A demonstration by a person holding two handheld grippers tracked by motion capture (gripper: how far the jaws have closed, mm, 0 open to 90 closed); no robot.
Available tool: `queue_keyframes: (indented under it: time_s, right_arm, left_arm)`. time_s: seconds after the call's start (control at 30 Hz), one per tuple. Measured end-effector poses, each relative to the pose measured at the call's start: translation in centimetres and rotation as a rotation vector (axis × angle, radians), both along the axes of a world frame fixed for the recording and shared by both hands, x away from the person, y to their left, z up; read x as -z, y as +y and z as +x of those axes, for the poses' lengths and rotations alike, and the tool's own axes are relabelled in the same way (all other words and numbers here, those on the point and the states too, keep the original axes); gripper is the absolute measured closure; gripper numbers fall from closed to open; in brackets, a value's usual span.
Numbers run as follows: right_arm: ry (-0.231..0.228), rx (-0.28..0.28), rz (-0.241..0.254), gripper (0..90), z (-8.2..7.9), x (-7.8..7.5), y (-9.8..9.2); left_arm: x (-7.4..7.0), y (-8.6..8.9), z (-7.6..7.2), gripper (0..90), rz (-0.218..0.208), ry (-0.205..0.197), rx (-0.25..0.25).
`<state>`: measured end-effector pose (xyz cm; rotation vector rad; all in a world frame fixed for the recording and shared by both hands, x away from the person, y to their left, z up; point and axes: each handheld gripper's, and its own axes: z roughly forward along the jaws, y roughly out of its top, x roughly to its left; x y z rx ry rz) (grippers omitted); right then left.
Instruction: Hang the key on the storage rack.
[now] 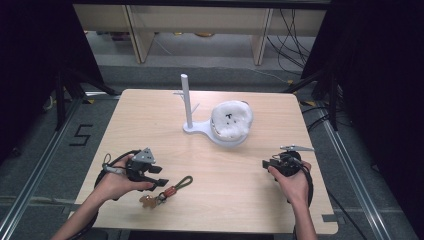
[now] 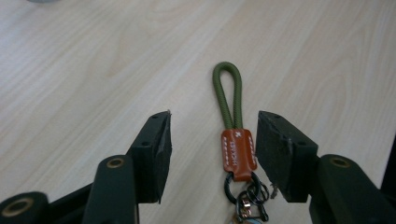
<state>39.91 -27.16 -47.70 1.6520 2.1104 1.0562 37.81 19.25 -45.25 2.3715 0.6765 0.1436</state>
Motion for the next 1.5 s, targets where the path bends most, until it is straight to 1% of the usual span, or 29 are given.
queue_keyframes:
  time_s: [0.03,0.1,0.2,0.23,0.27,0.33,0.37,0.4,0.43,0.47,0.53,0.57,0.6,0.67,0.7,0.73,0.77,0.8,0.97,1.03,1.07,1.17,1.2,1.27,1.3,1.33,1.37,1.4,1.5]
  right_arm:
    - [0.004,-0.006,0.014,63.3,0.0,-0.1,0.1]
    - [0.037,0.006,0.028,63.2,-0.2,-0.2,0.2]
    - [0.042,0.019,0.019,63.1,-0.3,-0.4,0.3]
    - [0.036,0.009,0.024,63.1,-0.2,-0.3,0.2]
    - [0.007,-0.005,0.008,63.1,-0.1,-0.1,0.1]
    - [0.01,-0.012,0.004,63.1,-0.1,0.0,0.0]
    - [0.027,-0.001,0.014,63.1,-0.1,0.0,0.1]
    - [0.009,-0.004,-0.001,63.1,0.0,0.1,0.0]
    - [0.021,0.006,0.013,63.1,-0.1,0.0,0.2]
    - [0.01,-0.013,0.017,63.1,0.0,0.1,0.1]
    - [0.041,-0.004,0.032,63.0,-0.2,-0.1,0.3]
    - [0.041,-0.002,0.03,62.9,-0.2,-0.1,0.3]
    - [0.008,-0.012,0.012,62.9,0.0,0.1,0.2]
    - [0.01,-0.014,0.003,62.7,0.0,0.0,0.3]
    - [0.024,-0.009,0.013,62.6,-0.1,-0.1,0.3]
    - [0.02,-0.012,0.007,62.6,-0.1,-0.1,0.4]
    - [0.021,-0.012,0.003,62.6,-0.1,-0.1,0.3]
    - [0.047,0.004,0.014,62.5,-0.2,-0.2,0.5]
    - [0.05,-0.009,0.017,62.2,-0.2,-0.1,0.6]
    - [0.042,-0.008,0.001,62.1,-0.1,0.0,0.5]
    - [0.029,-0.024,0.013,62.0,-0.1,0.0,0.5]
    - [0.05,-0.007,0.015,61.8,-0.2,-0.2,0.6]
    - [0.025,-0.021,0.006,61.7,-0.1,-0.1,0.5]
    - [0.044,-0.01,0.016,61.7,-0.2,-0.2,0.6]
    - [0.036,-0.014,0.01,61.6,-0.2,-0.2,0.6]
    - [0.051,-0.004,0.017,61.6,-0.2,-0.2,0.7]
    - [0.018,-0.025,0.007,61.5,-0.1,-0.1,0.5]
    - [0.047,-0.009,0.018,61.5,-0.2,-0.2,0.6]
    - [0.051,-0.006,0.021,61.2,-0.3,-0.2,0.7]
  left_arm:
    - [-0.1,-0.1,0.0,46.4,0.029,0.009,0.021]
    - [-0.1,-0.4,0.0,46.8,0.046,0.022,0.031]
    - [0.0,-0.7,-0.2,47.5,0.08,0.038,0.048]
    - [0.1,-0.8,-0.2,47.8,0.088,0.04,0.054]
    - [0.2,-0.9,-0.2,48.2,0.095,0.042,0.052]
    - [0.4,-1.1,-0.3,48.7,0.11,0.053,0.05]
    - [0.4,-1.2,-0.3,48.8,0.118,0.055,0.048]
    - [0.5,-1.3,-0.3,48.9,0.123,0.063,0.046]
    - [0.5,-1.4,-0.3,49.0,0.131,0.066,0.049]
    - [0.5,-1.5,-0.3,49.0,0.135,0.072,0.049]
    - [0.6,-1.7,-0.4,49.0,0.139,0.084,0.039]
    - [0.7,-1.8,-0.3,49.0,0.144,0.089,0.04]
    - [0.7,-1.9,-0.3,49.0,0.154,0.096,0.037]
    - [0.8,-2.0,-0.3,49.0,0.172,0.112,0.036]
    - [0.9,-2.1,-0.2,48.9,0.183,0.11,0.05]
    - [0.7,-2.0,0.0,48.7,0.227,0.114,0.082]
    - [0.8,-2.2,0.0,48.7,0.229,0.122,0.081]
    - [0.8,-2.3,0.1,48.6,0.234,0.134,0.081]
    - [0.9,-2.7,0.4,48.5,0.267,0.152,0.073]
    - [1.0,-2.9,0.5,48.4,0.282,0.156,0.073]
    - [1.1,-3.0,0.6,48.5,0.294,0.158,0.081]
    - [1.4,-3.3,0.6,48.2,0.302,0.168,0.084]
    - [1.5,-3.5,0.6,48.2,0.307,0.176,0.086]
    - [1.7,-3.8,0.6,48.0,0.314,0.187,0.086]
    - [1.8,-3.9,0.6,47.8,0.332,0.185,0.091]
    - [1.9,-4.0,0.6,47.8,0.341,0.183,0.095]
    - [2.0,-4.1,0.6,47.8,0.345,0.183,0.09]
    - [2.0,-4.1,0.6,47.8,0.353,0.189,0.098]
    - [2.3,-4.3,0.8,47.8,0.358,0.192,0.09]
